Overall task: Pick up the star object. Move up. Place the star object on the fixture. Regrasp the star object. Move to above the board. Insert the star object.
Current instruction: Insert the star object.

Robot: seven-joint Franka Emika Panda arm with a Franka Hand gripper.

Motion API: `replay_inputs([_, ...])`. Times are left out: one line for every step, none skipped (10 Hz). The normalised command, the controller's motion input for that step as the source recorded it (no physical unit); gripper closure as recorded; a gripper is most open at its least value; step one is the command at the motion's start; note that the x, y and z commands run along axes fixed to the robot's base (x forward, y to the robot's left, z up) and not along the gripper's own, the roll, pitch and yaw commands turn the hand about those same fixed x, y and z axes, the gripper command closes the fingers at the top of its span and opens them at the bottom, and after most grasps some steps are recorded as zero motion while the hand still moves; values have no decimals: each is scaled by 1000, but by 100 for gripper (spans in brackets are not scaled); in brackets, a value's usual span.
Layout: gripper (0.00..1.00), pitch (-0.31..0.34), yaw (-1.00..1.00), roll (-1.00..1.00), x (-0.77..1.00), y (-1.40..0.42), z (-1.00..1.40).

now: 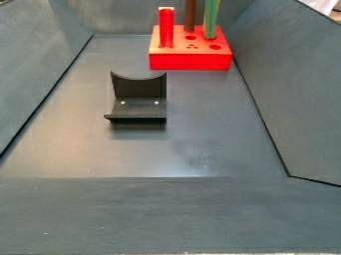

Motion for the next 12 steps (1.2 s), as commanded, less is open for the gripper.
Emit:
replay_inputs([100, -103, -189, -209, -234, -57, -20])
replay_inputs([100, -117, -317, -249, -257, -63, 0])
replay_inputs([100, -90, -334, -253, -177, -23, -69])
replay_inputs([100, -24, -283, -234, 0, 0, -297])
replay_inputs([100, 0, -166, -151, 54, 91, -434])
replay_inputs([100, 0, -89, -194, 183, 131, -497])
replay_inputs([100, -13, -63, -266, 126, 114, -603])
replay_inputs([100, -50, 0, -243, 66, 60, -651])
replay_inputs([100, -89, 0, -201, 0, 9, -726])
replay_inputs([100, -96, 0, -190, 0, 0, -743])
replay_inputs([100, -186, -63, -166, -206, 0, -549])
replay_inputs([100, -320, -37, -181, -360, 0, -283])
